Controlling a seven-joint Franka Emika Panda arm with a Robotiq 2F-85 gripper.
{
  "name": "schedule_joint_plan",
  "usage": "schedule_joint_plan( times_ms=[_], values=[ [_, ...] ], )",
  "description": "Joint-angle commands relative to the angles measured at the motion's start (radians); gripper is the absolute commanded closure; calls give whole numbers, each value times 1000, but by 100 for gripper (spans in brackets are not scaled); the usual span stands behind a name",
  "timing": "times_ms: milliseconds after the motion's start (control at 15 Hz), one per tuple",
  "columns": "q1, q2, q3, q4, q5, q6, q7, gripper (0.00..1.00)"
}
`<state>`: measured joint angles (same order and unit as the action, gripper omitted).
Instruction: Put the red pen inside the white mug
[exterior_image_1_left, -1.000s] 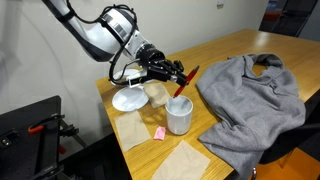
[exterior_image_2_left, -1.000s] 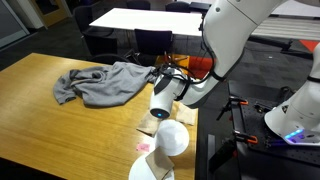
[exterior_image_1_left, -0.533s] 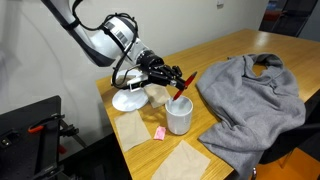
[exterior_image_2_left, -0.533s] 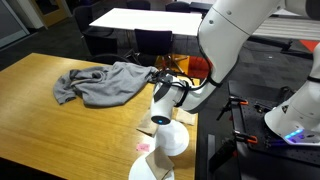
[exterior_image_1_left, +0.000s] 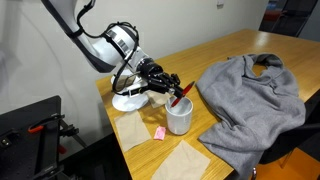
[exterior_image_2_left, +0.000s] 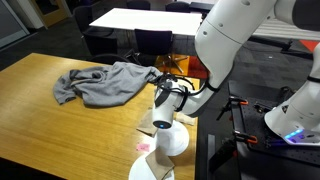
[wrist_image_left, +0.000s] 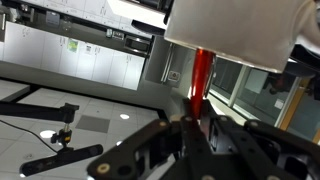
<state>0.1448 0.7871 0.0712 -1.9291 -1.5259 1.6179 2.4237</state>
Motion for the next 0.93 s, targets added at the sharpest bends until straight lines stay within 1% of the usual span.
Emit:
schedule_joint_plan(
  times_ms=[0,67,133,333,600,667,867],
  values=[
    [-2,32,8,20,-16,-11,26,62],
    [-1,39,8,24,-15,-12,25,61],
    [-2,43,8,25,-14,-11,23,56],
    [-2,55,8,30,-11,-11,22,32],
    [-3,57,11,33,-6,-11,22,3],
    [-4,46,12,25,-4,-10,23,0],
    [-11,5,17,5,7,-3,24,0]
  ],
)
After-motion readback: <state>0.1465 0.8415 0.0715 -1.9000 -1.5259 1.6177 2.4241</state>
